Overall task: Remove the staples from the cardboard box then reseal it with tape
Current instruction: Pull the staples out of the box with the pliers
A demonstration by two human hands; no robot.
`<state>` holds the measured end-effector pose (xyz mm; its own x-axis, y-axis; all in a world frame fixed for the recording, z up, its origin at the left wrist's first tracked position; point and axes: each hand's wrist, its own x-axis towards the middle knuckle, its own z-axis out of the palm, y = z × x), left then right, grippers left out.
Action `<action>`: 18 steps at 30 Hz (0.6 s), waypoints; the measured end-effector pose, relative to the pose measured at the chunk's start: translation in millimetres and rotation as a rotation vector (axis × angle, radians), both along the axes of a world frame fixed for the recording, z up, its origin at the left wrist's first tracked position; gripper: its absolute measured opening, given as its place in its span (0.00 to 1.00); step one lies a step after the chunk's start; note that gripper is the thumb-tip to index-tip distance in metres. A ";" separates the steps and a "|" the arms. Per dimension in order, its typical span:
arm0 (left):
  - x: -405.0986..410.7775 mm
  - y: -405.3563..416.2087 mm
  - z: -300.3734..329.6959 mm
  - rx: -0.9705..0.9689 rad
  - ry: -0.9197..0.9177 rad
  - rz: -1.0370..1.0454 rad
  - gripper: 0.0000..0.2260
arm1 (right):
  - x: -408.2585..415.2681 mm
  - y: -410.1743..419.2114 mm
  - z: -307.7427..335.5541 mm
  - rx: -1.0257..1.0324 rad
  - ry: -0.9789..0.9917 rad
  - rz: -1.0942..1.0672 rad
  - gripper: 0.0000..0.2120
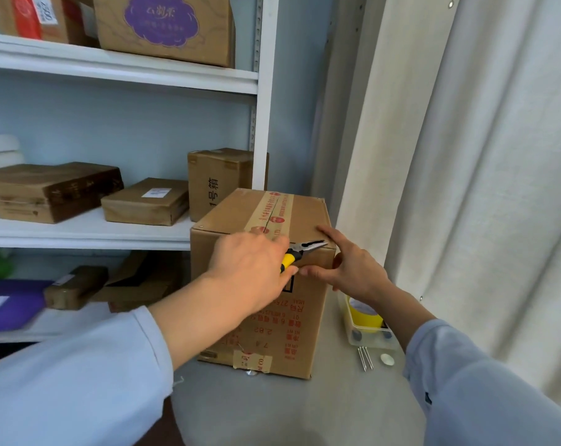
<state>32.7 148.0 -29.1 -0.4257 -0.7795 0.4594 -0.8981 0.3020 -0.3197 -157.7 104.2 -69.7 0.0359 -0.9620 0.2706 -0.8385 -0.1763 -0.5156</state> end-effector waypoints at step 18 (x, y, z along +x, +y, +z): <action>-2.8 7.7 -6.9 0.065 0.124 0.030 0.23 | -0.4 -1.8 1.5 -0.024 0.013 -0.010 0.42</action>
